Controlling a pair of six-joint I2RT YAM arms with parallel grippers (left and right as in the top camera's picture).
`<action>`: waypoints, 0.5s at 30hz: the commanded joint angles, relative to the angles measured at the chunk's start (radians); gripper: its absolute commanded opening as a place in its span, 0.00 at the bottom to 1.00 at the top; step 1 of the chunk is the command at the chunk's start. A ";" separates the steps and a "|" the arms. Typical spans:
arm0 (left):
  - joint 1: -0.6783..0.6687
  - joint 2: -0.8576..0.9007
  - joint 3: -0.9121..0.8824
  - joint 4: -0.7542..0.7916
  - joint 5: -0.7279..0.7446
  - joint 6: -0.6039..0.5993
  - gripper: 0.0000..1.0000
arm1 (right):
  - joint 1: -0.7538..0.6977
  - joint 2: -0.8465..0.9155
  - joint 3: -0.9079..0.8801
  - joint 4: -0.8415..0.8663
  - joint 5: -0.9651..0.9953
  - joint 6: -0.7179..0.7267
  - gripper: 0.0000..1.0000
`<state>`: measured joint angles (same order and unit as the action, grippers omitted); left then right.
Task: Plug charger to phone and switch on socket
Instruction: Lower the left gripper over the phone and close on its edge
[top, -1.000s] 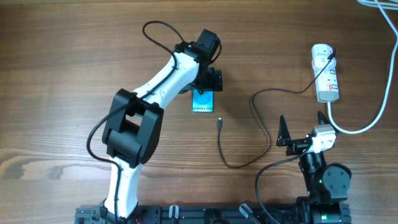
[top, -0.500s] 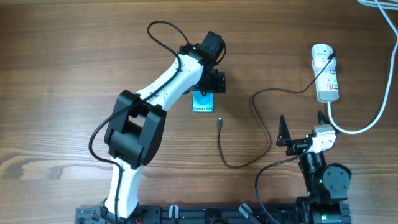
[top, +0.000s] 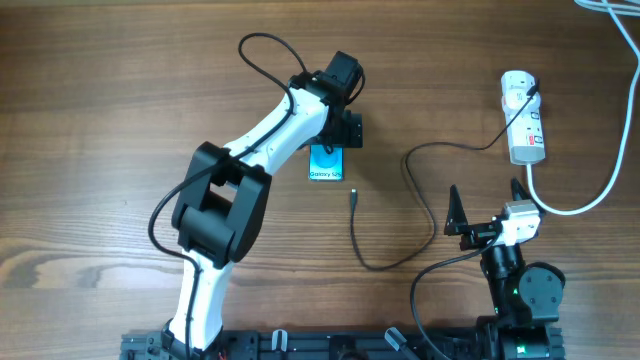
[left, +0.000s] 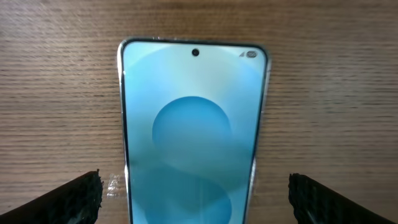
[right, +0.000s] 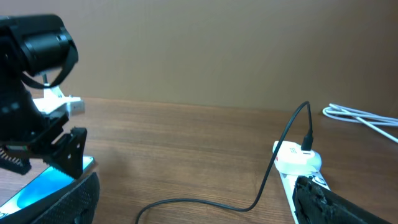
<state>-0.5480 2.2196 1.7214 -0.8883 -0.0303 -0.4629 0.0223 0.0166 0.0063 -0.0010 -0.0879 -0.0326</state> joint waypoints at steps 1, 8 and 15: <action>0.001 0.060 0.010 0.006 -0.018 -0.016 1.00 | -0.004 -0.003 -0.001 0.003 0.010 -0.017 1.00; 0.001 0.086 0.010 0.002 -0.027 -0.017 1.00 | -0.004 -0.003 -0.001 0.003 0.010 -0.017 1.00; 0.001 0.087 0.010 -0.045 -0.028 -0.017 1.00 | -0.004 -0.003 -0.001 0.003 0.010 -0.018 1.00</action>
<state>-0.5480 2.2620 1.7279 -0.9123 -0.0559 -0.4664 0.0223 0.0166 0.0063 -0.0010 -0.0879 -0.0326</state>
